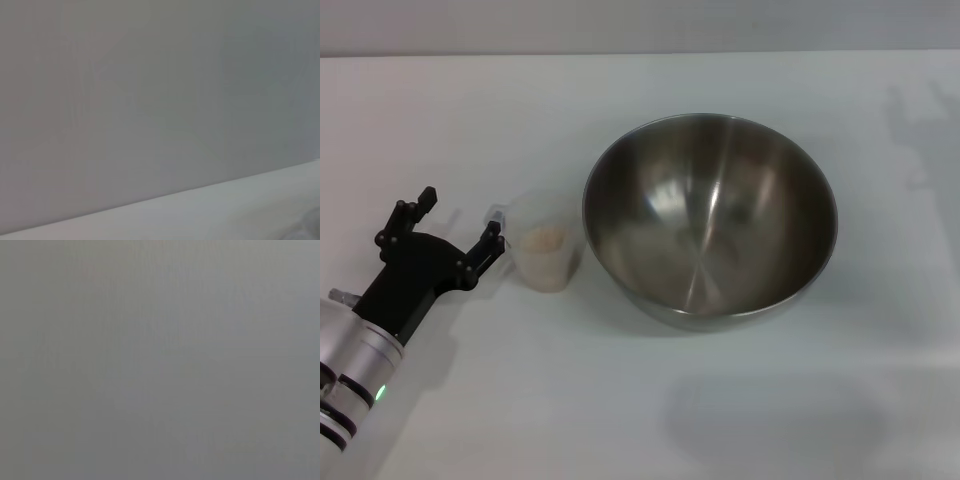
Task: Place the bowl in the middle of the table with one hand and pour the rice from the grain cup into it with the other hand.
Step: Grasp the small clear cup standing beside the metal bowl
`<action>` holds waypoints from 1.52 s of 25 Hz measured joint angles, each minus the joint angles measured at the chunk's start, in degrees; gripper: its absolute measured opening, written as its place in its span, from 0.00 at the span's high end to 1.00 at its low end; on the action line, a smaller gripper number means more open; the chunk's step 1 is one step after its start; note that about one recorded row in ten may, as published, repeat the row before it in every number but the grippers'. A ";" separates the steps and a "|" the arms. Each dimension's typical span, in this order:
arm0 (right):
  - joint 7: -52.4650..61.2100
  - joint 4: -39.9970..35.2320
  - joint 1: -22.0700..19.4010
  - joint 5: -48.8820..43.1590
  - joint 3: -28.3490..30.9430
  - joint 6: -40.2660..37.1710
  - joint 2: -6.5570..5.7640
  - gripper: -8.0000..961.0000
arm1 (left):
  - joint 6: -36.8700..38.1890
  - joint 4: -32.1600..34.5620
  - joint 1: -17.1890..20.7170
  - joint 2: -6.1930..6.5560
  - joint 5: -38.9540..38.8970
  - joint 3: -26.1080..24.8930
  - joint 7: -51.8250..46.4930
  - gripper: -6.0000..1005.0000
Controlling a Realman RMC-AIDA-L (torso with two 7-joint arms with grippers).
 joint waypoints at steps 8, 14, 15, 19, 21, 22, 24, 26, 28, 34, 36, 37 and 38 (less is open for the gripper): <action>1.65 0.10 -0.17 0.00 0.14 0.14 0.09 0.43 | -0.22 -0.01 -0.32 -0.11 0.00 -0.33 0.00 0.22; 1.66 0.14 -0.26 0.00 0.11 0.13 0.14 0.43 | -0.37 0.05 -0.25 -0.10 0.00 -0.33 0.00 0.26; 1.66 0.16 -0.27 0.00 0.00 0.14 0.19 0.43 | -0.48 0.06 -0.28 -0.11 0.00 -0.32 0.00 0.30; 1.66 0.17 -0.29 0.00 -0.15 0.13 0.20 0.43 | -1.96 -0.36 -0.39 -0.16 0.00 -0.29 0.00 0.48; 1.67 0.17 -0.37 0.00 -0.18 0.02 0.20 0.43 | -2.26 -0.47 -0.43 -0.17 0.00 -0.30 0.00 0.58; 1.66 0.17 -0.41 0.00 -0.19 -0.02 0.20 0.43 | -2.26 -0.49 -0.43 -0.17 0.03 -0.24 0.00 0.62; 1.66 0.18 -0.52 0.00 -0.21 -0.06 0.20 0.43 | -2.09 -0.71 -0.41 -0.18 0.09 -0.17 0.00 0.72; 1.67 0.32 -0.61 0.00 -0.21 -0.07 0.19 0.43 | -1.94 -1.19 -0.28 -0.18 0.08 -0.24 0.00 0.80; 1.66 0.54 -0.70 0.00 -0.21 -0.24 0.19 0.43 | -1.46 -1.56 -0.28 -0.18 0.05 -0.36 0.00 0.89; 1.67 0.60 -0.89 0.00 -0.21 -0.34 0.23 0.43 | -1.21 -1.85 -0.50 -0.18 0.02 -0.62 0.00 0.96; 1.66 0.61 -0.91 0.00 -0.24 -0.35 0.24 0.43 | -1.14 -1.94 -0.53 -0.18 0.01 -1.26 0.02 0.96; 1.66 0.61 -0.91 0.00 -0.27 -0.36 0.24 0.43 | -1.03 -1.97 -0.52 -0.18 -0.01 -1.62 0.11 0.96; 1.66 0.61 -0.91 0.00 -0.28 -0.41 0.26 0.43 | -0.30 -2.45 -0.41 -0.18 -0.03 -2.64 2.26 0.96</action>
